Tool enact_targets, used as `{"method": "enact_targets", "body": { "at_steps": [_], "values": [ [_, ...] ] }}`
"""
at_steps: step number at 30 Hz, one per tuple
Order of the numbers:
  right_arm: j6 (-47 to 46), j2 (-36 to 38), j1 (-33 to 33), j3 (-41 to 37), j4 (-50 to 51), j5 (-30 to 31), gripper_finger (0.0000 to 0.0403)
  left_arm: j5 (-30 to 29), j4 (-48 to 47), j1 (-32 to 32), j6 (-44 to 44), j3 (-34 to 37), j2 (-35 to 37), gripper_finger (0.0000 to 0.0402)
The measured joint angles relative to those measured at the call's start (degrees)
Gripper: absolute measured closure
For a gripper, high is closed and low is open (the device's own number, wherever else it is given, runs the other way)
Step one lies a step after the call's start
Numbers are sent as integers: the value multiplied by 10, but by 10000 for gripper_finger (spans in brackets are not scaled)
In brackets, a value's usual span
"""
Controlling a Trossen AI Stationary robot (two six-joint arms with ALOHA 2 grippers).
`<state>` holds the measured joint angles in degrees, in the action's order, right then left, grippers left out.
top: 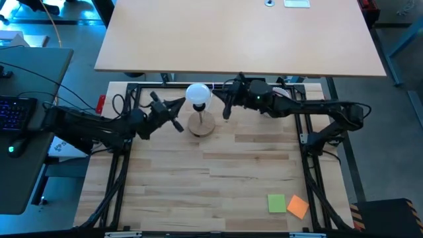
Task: Screw lightbulb
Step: Insert the lightbulb into the brown lamp
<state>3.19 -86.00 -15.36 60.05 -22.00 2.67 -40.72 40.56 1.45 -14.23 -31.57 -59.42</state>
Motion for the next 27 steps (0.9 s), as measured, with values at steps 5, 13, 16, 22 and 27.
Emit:
{"method": "enact_targets", "body": {
  "at_steps": [5, 13, 16, 22, 27],
  "values": [
    [-15, 0, 1, 0, -18, -63, 387, -14, 4, -24, 20, 0, -22, 401],
    [-10, -13, 44, 0, -46, -77, 387, -24, 23, -82, 31, 0, -46, 401],
    [22, -13, 58, 0, -35, -77, 387, -85, 21, -95, 12, 0, -41, 401],
    [48, 9, 49, 0, 25, 29, 387, -113, 17, -56, -39, 0, -5, 401],
    [27, 5, 12, 0, -11, 108, 387, 26, 13, -27, -11, 0, -5, 401]
  ]
}}
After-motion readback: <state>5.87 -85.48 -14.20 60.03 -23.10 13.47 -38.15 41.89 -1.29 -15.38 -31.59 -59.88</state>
